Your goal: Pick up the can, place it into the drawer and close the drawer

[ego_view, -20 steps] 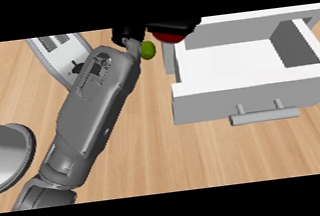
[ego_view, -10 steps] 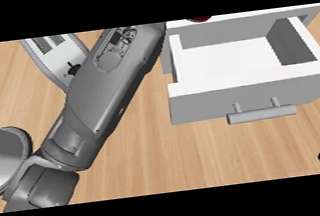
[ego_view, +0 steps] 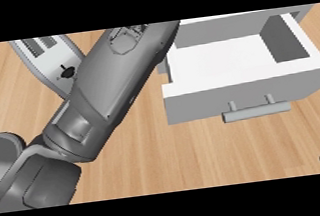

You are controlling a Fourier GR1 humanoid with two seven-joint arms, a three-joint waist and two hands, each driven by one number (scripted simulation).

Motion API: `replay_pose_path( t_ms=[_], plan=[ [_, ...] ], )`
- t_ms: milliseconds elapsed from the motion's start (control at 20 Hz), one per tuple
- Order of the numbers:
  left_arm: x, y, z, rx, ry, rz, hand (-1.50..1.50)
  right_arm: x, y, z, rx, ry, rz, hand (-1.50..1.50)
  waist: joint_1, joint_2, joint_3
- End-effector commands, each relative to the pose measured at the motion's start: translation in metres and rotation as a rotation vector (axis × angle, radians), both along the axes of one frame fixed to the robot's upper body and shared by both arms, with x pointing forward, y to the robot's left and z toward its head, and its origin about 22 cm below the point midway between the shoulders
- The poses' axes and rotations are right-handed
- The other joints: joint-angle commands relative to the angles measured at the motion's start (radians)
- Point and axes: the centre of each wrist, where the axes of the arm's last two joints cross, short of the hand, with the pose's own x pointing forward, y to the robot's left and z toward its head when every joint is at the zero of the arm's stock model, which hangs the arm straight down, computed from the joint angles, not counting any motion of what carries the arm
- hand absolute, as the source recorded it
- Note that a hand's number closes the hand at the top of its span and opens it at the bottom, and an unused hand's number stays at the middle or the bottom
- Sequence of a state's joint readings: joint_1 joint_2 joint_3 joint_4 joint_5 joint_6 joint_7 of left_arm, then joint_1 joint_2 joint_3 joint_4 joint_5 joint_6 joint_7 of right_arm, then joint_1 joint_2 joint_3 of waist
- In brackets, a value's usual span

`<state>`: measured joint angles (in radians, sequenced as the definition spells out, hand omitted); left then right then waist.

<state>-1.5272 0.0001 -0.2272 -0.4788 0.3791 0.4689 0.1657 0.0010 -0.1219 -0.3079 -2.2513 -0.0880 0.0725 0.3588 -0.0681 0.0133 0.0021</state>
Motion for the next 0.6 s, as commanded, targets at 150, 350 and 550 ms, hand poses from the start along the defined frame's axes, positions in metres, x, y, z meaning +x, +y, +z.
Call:
replay_pose_path(
  t_ms=[150, 350, 550],
  plan=[
    [0.002, -0.007, 0.002, 0.029, -0.042, 0.100, 1.50, 0.008, 0.008, 0.002, -0.013, -0.016, 0.029, -1.50, -0.031, 0.010, 0.001],
    [0.002, -0.008, -0.004, 0.023, -0.022, 0.156, -1.50, 0.012, 0.000, 0.004, -0.015, 0.018, 0.034, -1.50, -0.026, 0.006, 0.001],
    [0.005, -0.007, -0.001, 0.025, -0.048, 0.180, -1.50, 0.006, -0.004, 0.007, -0.047, -0.003, 0.028, -1.50, -0.036, 0.009, 0.002]
  ],
)
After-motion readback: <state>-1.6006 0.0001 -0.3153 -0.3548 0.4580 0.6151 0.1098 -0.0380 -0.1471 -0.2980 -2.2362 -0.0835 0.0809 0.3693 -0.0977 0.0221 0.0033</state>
